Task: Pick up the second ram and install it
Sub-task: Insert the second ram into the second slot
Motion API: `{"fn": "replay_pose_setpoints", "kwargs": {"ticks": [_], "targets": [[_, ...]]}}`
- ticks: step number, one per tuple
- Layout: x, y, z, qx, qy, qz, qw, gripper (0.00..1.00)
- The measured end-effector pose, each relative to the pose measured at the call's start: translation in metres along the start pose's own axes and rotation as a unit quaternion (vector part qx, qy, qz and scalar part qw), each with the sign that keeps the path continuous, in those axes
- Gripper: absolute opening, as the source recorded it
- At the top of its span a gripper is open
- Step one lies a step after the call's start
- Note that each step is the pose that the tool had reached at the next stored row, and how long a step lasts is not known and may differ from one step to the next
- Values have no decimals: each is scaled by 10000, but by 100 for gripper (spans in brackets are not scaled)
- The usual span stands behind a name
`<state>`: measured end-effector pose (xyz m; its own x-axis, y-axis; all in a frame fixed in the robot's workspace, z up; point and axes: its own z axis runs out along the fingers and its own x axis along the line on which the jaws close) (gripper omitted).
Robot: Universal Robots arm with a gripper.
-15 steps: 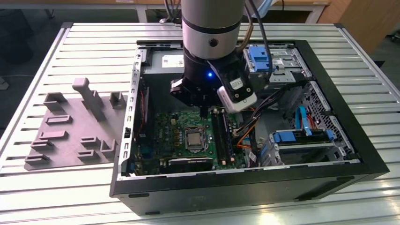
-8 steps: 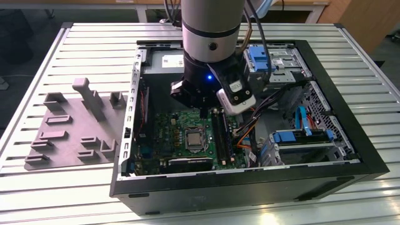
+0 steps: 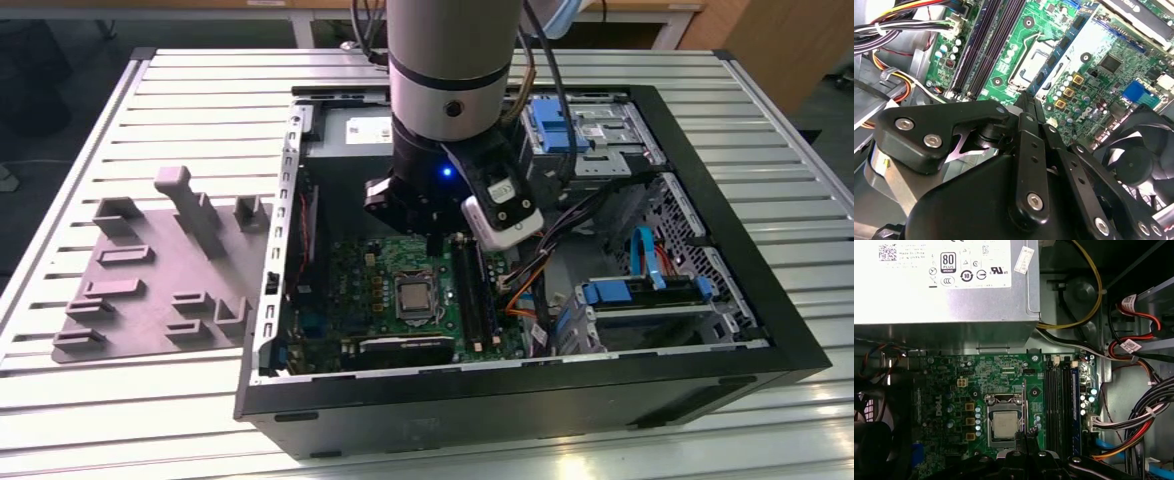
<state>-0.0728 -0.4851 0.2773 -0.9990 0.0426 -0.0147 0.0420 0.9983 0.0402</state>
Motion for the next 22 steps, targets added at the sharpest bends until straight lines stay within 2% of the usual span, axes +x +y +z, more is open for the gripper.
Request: {"fn": "replay_pose_setpoints", "kwargs": {"ticks": [18,22], "targets": [[1,-5,132,0,0,0,10000,12],[-22,-4,144,1,0,0,10000,12]]}}
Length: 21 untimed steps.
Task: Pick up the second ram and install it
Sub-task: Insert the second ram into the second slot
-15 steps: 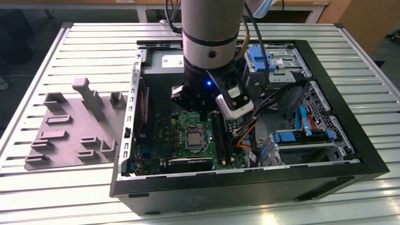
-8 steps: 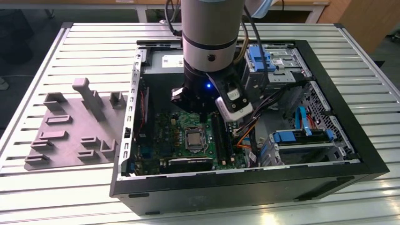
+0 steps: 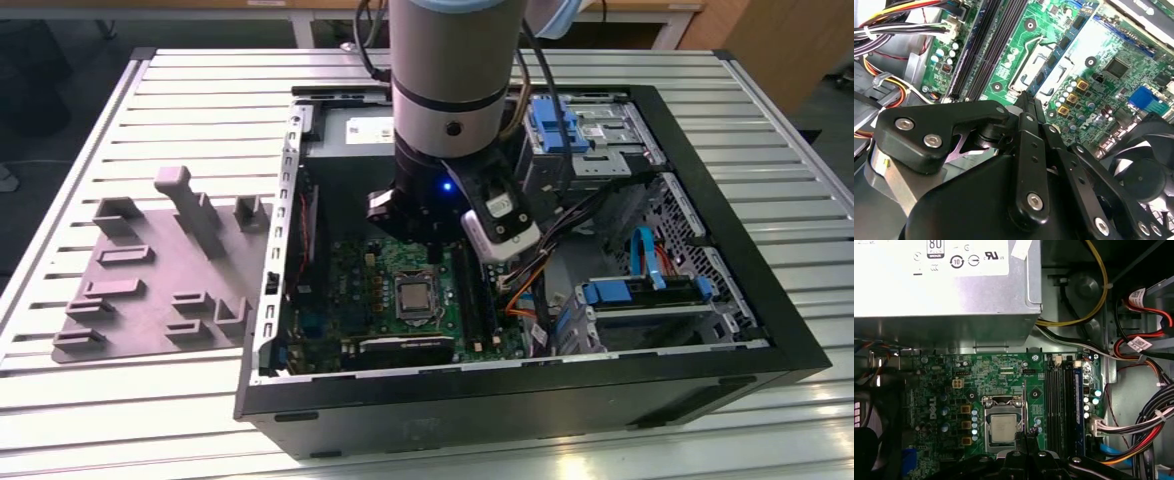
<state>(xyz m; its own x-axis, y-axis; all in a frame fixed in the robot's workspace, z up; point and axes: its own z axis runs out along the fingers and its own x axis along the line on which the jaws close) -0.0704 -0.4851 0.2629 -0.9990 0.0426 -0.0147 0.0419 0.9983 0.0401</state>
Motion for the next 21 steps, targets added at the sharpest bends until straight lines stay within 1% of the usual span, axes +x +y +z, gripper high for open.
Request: {"fn": "replay_pose_setpoints", "kwargs": {"ticks": [6,21], "targets": [[-61,2,14,-1,0,0,10000,12],[-254,9,39,0,0,0,10000,12]]}}
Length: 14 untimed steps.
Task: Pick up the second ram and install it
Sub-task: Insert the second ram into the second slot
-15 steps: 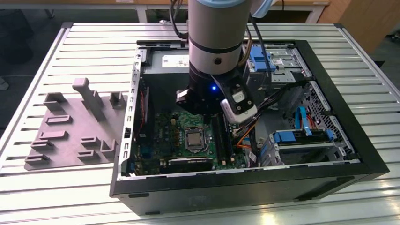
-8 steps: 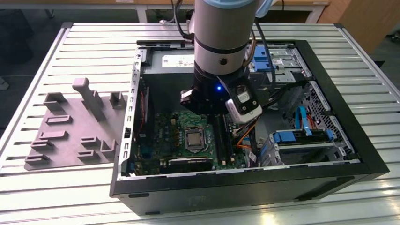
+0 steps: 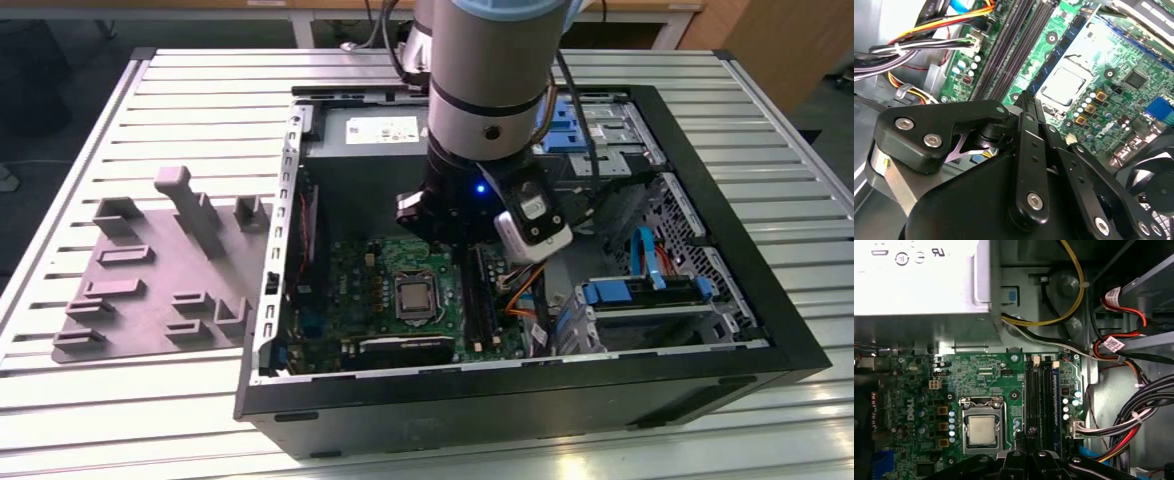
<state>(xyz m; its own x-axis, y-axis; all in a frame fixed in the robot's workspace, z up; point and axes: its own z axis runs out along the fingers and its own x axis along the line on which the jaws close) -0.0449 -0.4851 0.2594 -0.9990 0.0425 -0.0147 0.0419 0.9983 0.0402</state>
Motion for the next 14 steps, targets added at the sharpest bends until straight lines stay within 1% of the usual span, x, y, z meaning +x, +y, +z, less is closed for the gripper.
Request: {"fn": "replay_pose_setpoints", "kwargs": {"ticks": [7,14], "targets": [[-100,4,13,1,0,0,10000,12],[-153,5,41,0,0,-5,10000,12]]}}
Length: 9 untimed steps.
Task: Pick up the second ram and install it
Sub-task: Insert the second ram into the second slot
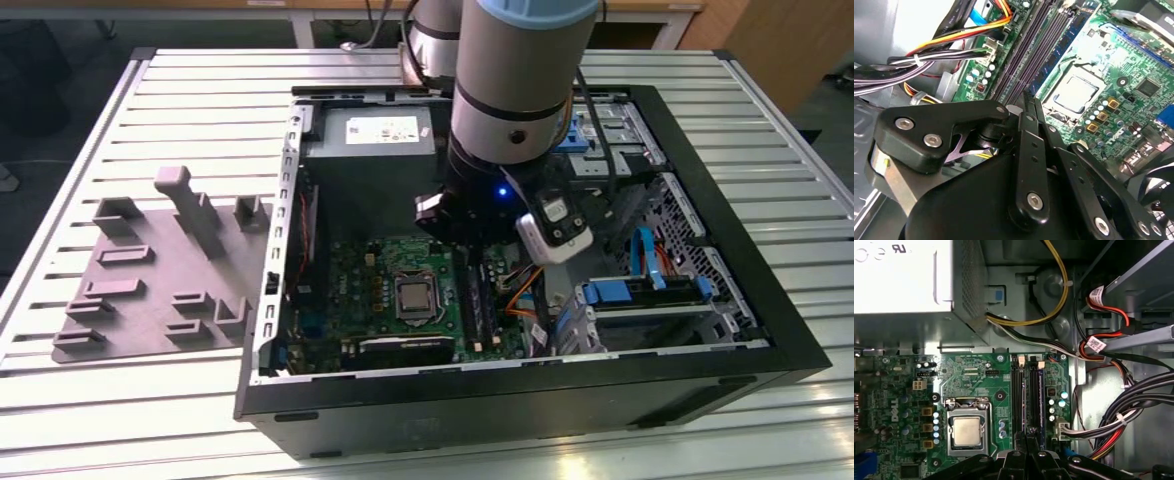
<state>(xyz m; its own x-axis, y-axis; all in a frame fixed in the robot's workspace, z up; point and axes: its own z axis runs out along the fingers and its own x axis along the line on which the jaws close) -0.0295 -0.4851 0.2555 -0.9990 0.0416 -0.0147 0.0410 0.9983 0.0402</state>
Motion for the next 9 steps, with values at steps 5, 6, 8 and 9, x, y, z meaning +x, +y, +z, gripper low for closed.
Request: {"fn": "replay_pose_setpoints", "kwargs": {"ticks": [5,6,8,9], "targets": [[-8,0,8,1,1,-10,10000,12],[-8,0,9,1,1,-11,10000,12],[-8,0,16,-6,0,-13,10000,12],[-8,0,23,-14,1,-19,10000,12]]}}
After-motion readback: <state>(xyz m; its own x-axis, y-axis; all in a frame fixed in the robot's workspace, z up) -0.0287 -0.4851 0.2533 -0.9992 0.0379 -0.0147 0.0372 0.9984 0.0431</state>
